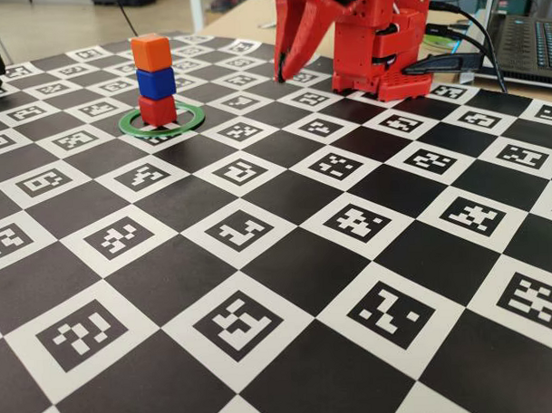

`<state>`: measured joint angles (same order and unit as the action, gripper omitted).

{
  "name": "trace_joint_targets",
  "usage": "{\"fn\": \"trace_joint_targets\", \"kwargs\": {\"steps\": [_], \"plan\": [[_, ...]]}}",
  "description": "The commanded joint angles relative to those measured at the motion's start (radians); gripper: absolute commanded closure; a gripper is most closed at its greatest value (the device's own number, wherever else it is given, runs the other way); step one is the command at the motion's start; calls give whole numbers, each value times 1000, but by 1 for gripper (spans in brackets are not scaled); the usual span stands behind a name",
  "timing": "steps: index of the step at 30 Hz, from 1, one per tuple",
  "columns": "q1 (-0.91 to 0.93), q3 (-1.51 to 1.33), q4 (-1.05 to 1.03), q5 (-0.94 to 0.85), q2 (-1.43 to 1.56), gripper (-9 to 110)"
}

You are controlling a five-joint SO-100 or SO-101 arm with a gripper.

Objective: Grab the red cube then put it in the green circle then put the blue cube on top and finally the orange cube on top

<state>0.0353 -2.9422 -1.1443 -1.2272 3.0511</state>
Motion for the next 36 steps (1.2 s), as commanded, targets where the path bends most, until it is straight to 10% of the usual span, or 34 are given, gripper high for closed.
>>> {"fn": "trace_joint_targets", "kwargs": {"steps": [1,36], "plan": [[6,-34,-28,-14,106,107],[46,-227,-212,-187,308,107]]}}
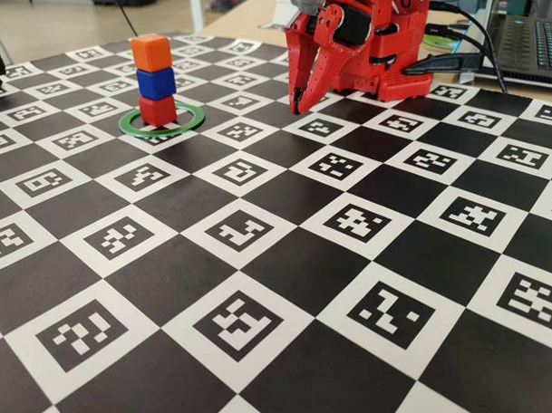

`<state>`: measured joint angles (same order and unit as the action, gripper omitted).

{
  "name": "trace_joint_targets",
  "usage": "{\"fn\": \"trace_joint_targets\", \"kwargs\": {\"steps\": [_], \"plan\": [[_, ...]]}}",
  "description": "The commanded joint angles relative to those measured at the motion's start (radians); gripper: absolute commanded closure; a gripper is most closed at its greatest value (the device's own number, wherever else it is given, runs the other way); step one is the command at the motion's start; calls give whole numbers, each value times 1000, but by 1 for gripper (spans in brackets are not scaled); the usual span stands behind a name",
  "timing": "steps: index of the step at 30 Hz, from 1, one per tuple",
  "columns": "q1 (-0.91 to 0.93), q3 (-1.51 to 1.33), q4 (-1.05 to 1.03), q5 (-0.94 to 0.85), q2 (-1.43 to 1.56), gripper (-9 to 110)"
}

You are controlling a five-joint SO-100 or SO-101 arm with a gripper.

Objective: Grab the red cube then put it in the green circle then put the blue cube on top and finally the orange cube on top

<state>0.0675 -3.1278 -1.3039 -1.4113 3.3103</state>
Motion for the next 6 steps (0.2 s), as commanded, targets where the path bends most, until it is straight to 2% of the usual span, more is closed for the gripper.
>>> {"fn": "trace_joint_targets", "kwargs": {"steps": [1,6], "plan": [[14,-41,-52,-3,49,107],[14,-41,-52,-3,49,107]]}}
